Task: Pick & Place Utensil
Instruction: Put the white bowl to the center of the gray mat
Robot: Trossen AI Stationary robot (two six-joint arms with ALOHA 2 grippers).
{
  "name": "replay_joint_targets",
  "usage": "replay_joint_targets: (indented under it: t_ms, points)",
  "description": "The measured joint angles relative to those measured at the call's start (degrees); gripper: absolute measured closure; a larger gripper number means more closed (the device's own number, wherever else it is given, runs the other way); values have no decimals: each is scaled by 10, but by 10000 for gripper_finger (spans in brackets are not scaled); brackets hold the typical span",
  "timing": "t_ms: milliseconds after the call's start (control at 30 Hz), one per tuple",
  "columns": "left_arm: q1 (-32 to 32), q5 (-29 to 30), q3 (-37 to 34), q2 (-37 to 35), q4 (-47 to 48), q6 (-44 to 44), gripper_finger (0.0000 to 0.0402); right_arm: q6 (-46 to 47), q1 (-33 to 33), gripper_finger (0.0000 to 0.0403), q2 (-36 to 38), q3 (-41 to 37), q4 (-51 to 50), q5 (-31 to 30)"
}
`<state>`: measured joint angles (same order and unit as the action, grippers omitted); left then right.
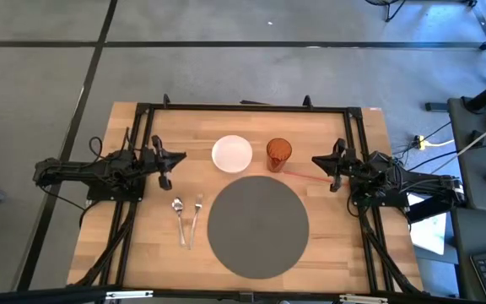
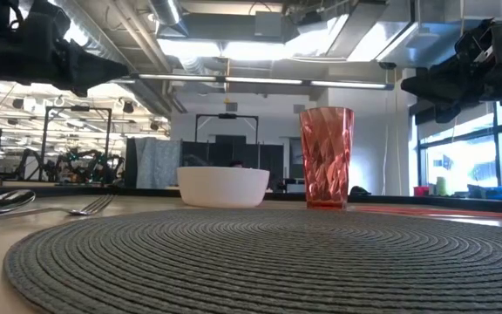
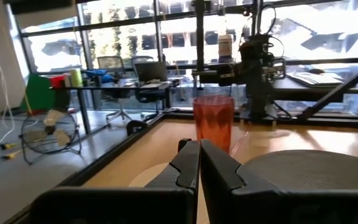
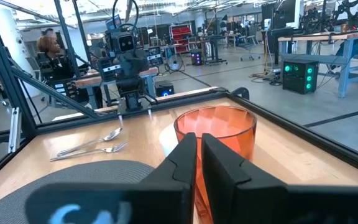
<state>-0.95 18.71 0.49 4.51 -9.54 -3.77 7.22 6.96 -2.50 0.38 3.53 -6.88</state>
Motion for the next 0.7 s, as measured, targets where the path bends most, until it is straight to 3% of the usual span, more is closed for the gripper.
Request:
replay_joint_targets:
  t_ms: [300, 700]
  points:
    - [0, 15, 0, 0, 3, -35, 396, 0, 0, 377, 0, 0, 0, 0]
    - [0, 18, 0, 0, 22, -13, 396, 0, 0, 377, 0, 0, 0, 0]
